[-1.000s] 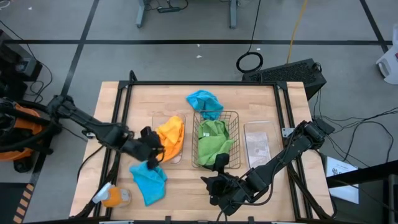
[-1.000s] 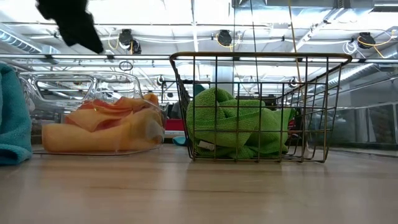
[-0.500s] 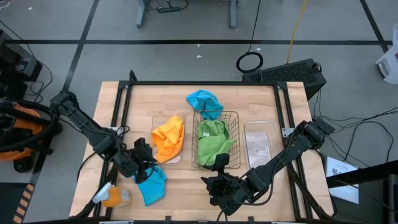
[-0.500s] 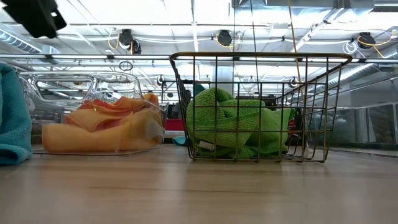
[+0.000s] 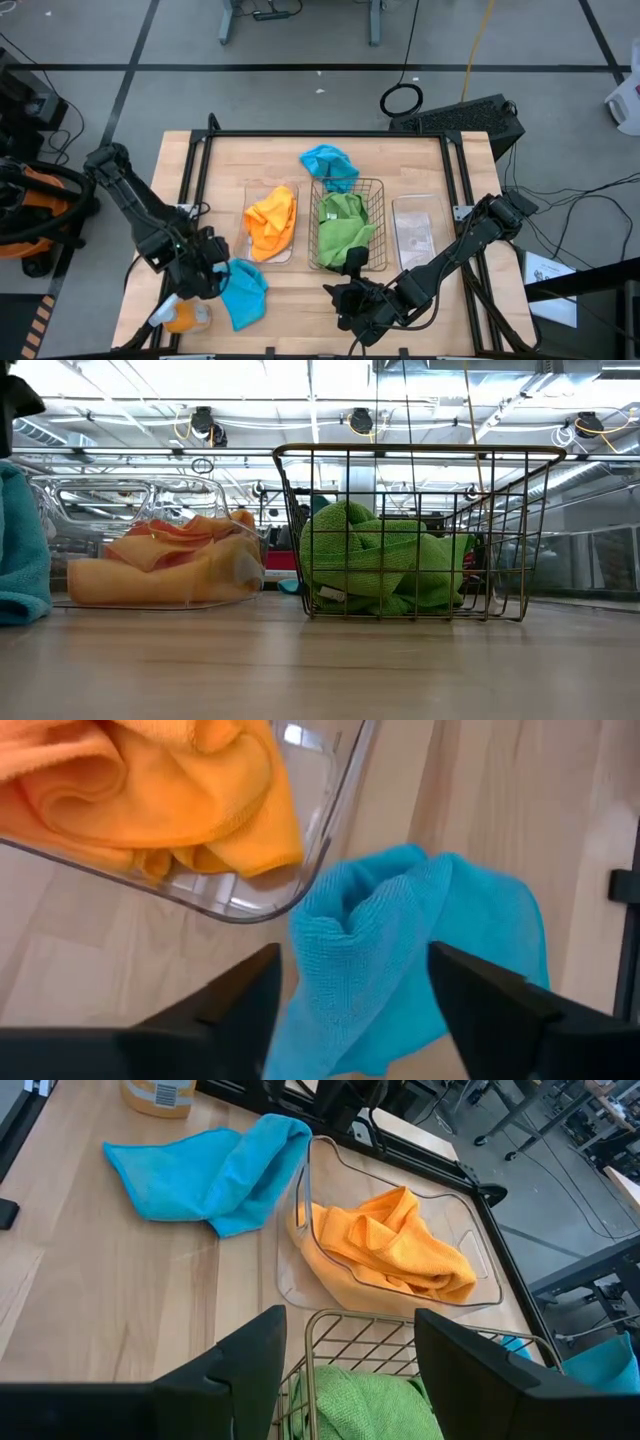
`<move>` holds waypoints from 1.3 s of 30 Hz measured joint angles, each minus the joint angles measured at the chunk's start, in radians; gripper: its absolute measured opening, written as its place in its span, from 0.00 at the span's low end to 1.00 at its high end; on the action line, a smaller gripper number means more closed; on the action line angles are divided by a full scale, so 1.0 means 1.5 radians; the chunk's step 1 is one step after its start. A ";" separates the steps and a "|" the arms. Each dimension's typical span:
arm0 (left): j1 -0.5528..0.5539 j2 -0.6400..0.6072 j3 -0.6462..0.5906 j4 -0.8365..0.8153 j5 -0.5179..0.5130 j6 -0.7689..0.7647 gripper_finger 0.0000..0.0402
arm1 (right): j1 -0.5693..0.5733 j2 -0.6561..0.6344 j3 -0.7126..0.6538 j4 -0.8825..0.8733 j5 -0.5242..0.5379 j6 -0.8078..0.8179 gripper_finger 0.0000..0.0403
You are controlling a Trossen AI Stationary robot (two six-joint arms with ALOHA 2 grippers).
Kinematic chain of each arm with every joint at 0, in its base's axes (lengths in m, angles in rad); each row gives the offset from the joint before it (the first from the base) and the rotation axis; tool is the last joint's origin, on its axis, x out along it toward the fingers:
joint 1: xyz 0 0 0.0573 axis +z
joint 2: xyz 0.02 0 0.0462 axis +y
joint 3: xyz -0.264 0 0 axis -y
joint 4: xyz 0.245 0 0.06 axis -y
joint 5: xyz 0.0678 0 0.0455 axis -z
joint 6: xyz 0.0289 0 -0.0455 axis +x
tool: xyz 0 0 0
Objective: Sort microfiber towel by color & place in baskets
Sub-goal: Put the bottom blue microfiber towel into the right transparent bin
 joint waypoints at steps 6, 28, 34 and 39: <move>-0.025 0.029 0.000 -0.008 -0.026 -0.021 0.83 | 0.000 0.000 0.000 0.004 0.000 0.000 0.52; -0.030 0.177 -0.002 0.064 0.002 0.052 0.84 | 0.000 0.000 0.000 0.009 0.000 0.000 0.52; -0.030 0.188 -0.002 0.063 -0.001 0.051 0.66 | 0.000 0.000 0.000 0.009 0.000 0.000 0.52; -0.030 0.189 -0.002 0.084 -0.009 0.050 0.42 | 0.000 0.000 0.000 0.009 0.000 0.000 0.52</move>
